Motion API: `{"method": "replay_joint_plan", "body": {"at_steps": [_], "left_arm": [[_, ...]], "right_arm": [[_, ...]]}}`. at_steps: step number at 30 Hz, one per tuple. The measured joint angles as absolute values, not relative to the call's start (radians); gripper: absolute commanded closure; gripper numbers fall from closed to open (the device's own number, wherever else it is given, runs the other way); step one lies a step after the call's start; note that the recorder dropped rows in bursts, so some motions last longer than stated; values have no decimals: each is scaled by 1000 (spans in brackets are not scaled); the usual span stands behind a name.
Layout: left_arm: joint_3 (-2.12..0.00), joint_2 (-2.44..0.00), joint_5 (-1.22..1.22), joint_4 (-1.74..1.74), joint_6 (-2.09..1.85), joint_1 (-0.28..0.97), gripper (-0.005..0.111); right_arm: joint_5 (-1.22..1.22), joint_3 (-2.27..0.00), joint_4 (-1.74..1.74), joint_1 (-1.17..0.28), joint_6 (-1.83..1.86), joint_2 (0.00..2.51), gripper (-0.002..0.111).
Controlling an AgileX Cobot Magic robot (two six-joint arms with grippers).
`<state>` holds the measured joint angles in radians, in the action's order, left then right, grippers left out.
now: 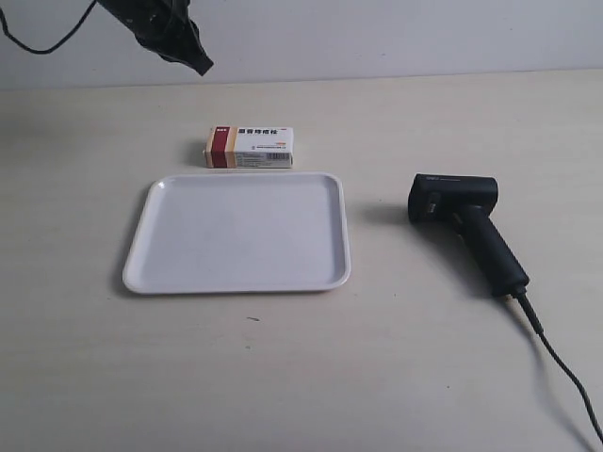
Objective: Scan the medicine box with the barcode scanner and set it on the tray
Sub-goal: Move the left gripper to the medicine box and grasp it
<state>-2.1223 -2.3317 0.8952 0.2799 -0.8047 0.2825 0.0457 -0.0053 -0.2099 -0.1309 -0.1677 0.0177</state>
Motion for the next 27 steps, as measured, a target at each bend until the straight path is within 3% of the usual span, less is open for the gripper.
{"method": "replay_joint_plan", "body": {"at_steps": [7, 14, 27], "left_arm": [[-2130, -2406, 843, 280, -857, 323, 2], [-2131, -2425, 902, 376, -1153, 356, 2], [-2131, -2499, 891, 403, -1283, 358, 2]], "right_arm": [[46, -5, -210, -131, -148, 18, 108], [46, -5, -210, -131, -142, 18, 108], [46, -5, -210, -131, -142, 18, 108]]}}
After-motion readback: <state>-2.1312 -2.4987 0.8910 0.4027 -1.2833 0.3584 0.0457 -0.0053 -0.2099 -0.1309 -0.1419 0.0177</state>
